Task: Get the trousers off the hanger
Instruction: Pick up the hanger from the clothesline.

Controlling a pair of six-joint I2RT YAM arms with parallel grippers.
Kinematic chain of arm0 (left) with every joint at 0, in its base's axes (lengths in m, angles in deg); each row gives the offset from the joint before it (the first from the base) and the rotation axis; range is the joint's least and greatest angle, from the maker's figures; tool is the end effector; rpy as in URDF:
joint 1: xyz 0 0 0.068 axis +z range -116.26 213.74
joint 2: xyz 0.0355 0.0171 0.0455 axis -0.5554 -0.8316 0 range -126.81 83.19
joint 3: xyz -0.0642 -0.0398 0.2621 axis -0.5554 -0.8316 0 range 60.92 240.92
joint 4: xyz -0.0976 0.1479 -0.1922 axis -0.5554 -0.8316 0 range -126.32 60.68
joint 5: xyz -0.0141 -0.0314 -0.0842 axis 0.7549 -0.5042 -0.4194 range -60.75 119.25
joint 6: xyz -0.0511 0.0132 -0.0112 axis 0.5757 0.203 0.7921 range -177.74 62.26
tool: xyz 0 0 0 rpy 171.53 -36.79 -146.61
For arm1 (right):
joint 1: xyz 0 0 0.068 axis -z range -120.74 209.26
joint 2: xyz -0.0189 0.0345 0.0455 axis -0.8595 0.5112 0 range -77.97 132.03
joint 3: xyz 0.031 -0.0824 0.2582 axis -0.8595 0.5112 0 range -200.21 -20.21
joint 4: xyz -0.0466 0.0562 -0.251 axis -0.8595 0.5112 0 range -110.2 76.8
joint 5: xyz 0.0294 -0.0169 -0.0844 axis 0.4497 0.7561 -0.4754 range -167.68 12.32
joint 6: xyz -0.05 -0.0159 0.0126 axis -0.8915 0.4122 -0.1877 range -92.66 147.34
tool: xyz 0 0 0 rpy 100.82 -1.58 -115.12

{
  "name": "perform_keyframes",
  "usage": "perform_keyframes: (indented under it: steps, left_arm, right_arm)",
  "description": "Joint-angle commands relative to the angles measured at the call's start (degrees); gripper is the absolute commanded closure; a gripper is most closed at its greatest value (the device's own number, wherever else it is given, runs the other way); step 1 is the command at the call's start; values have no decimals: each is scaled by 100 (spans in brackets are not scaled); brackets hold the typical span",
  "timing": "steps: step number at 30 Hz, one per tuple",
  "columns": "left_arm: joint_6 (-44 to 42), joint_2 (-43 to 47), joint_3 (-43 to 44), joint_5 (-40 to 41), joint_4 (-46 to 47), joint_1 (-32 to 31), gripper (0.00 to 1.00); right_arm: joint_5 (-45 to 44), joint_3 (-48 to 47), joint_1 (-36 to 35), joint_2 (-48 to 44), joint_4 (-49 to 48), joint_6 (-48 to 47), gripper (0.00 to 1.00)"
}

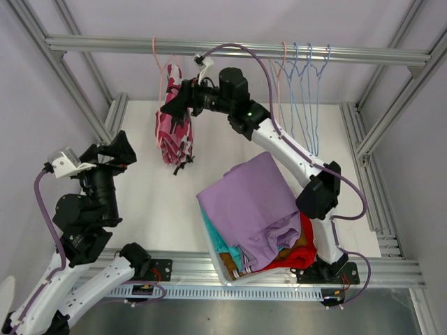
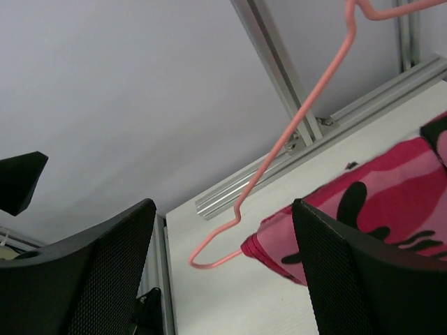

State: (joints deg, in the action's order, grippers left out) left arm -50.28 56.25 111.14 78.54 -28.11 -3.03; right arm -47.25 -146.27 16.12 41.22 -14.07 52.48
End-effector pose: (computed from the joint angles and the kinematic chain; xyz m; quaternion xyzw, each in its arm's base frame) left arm 0.0759 -0.0230 0.4253 -0.2149 0.5645 -0.0787 0.7931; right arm 0.3449 0.3479 0.4342 -0.2905 0.6404 0.5380 0.4649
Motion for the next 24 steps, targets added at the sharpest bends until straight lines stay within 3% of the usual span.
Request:
perform_keyframes:
  steps: [1,7,17,24]
  left_arm:
    - [-61,92,-73,-34,204,100,1]
    - [-78,110,-73,-34,213,100,1]
    - [-43,136,-91,-140,204,92,1]
    - [9,48,-100,-254,169,92,1]
  right_arm:
    - [147,-567,-160,357,-297,166,16]
    - [-2,-639,-204,640,-551,192,15]
    - [155,-824,-222,1272,-1842,790,15]
    - [314,-780,-222,1413,-2625,1317,32]
